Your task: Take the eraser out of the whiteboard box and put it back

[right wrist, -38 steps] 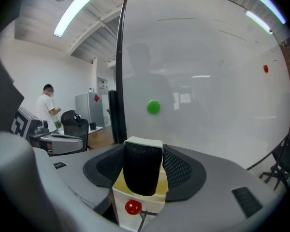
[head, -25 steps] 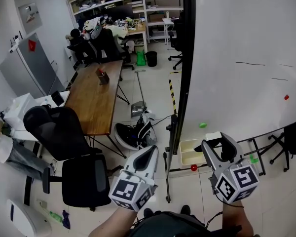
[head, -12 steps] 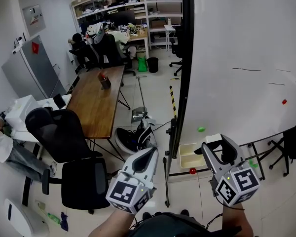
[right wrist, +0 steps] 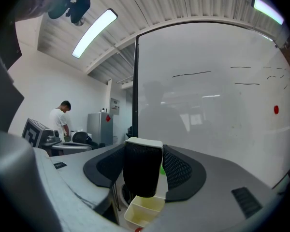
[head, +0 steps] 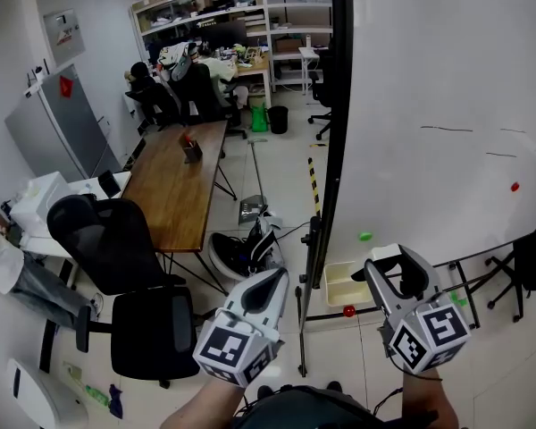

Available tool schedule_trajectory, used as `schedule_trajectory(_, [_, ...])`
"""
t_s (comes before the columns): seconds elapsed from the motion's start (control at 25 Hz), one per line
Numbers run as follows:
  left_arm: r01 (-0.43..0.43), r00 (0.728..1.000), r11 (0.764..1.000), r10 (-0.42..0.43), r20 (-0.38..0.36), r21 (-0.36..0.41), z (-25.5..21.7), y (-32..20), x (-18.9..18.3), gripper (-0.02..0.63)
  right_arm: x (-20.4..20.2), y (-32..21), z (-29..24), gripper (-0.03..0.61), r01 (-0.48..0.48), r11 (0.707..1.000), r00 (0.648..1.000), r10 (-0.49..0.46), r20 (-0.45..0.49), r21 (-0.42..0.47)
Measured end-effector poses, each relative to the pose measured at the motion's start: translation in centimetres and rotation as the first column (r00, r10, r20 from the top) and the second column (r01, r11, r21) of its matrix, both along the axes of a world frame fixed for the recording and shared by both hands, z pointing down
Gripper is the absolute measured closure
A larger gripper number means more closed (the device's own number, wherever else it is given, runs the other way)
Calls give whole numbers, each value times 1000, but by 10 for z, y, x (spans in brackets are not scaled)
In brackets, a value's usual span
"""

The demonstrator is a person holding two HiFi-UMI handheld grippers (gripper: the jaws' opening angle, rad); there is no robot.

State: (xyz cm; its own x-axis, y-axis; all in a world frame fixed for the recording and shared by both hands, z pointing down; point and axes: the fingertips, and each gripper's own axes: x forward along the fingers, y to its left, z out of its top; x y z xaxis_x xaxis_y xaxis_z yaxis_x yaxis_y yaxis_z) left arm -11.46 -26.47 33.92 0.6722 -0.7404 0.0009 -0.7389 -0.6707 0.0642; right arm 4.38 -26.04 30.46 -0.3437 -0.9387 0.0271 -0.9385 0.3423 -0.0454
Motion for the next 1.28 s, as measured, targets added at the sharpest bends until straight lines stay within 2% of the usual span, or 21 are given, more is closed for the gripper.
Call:
schedule_trajectory(0.76, [27,999,1000,-27,-18,-15,5,-46,-1,589,-5,-46,8,314,7,1000,1000,-7,6,-6])
schedule_trajectory(1.28, [13,1000,1000,-12,-28,24,-15,-74,8,588,-3,-71,-6,314,13,1000,1000,-13,10,13])
